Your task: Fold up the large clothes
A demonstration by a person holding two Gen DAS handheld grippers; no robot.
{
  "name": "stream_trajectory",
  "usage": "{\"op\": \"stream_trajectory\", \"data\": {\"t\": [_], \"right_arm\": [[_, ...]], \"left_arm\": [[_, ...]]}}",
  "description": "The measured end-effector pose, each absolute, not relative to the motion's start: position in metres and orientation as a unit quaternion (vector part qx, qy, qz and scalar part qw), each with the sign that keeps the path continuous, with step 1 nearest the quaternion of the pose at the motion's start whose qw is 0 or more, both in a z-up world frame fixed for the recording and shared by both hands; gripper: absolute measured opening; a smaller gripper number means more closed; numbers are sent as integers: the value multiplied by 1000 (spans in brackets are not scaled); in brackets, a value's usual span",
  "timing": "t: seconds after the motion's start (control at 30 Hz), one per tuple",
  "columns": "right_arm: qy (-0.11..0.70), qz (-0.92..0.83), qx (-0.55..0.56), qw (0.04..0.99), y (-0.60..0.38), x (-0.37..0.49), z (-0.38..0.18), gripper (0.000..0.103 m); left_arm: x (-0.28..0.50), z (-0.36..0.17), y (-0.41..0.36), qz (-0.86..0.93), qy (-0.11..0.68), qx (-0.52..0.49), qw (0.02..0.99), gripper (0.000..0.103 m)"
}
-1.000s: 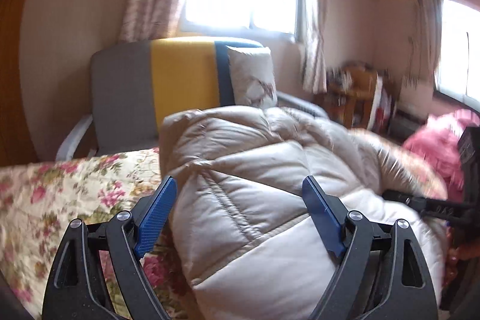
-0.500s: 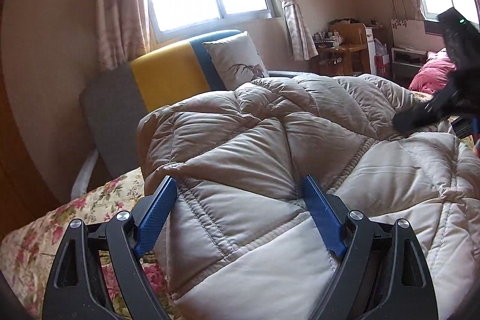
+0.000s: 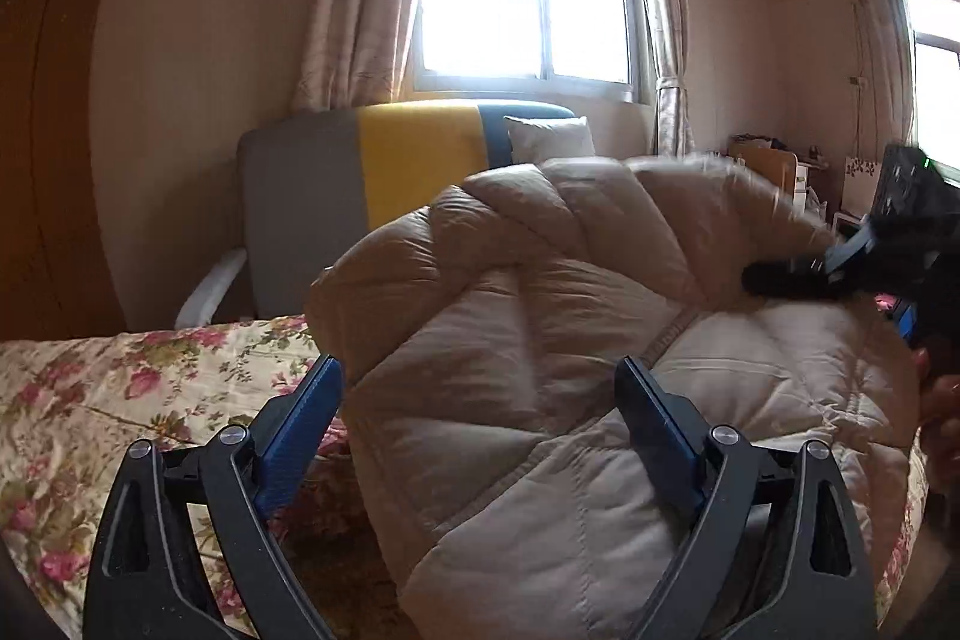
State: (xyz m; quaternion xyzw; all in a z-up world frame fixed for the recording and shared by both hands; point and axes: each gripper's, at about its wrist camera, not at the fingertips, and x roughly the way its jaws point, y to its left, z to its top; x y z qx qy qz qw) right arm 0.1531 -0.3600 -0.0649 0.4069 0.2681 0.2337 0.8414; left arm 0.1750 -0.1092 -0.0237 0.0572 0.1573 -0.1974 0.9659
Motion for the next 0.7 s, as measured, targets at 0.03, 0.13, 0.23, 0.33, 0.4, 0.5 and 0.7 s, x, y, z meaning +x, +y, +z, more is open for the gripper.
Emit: {"op": "stream_trajectory", "data": {"t": [0.03, 0.13, 0.23, 0.33, 0.4, 0.5, 0.7], "right_arm": [[271, 212, 423, 838, -370, 155, -80, 25], [253, 174, 458, 834, -400, 147, -117, 27], [240, 162, 482, 827, -413, 137, -135, 32], [240, 155, 470, 835, -409, 128, -137, 37], [244, 132, 441, 853, -404, 126, -131, 41], [262, 59, 401, 876, -407, 118, -115, 65], [228, -38, 257, 938, -392, 97, -25, 68]], "left_arm": [[176, -21, -111, -197, 161, 65, 965, 91], [178, -11, -127, -198, 149, 91, 965, 91], [182, 4, -158, -193, 133, 127, 964, 95], [204, 6, -211, -185, 164, 212, 945, 96], [219, -18, -248, -195, 212, 298, 910, 96], [227, -45, -251, -228, 234, 273, 905, 96], [217, -60, -242, -213, 201, 257, 921, 96]]}}
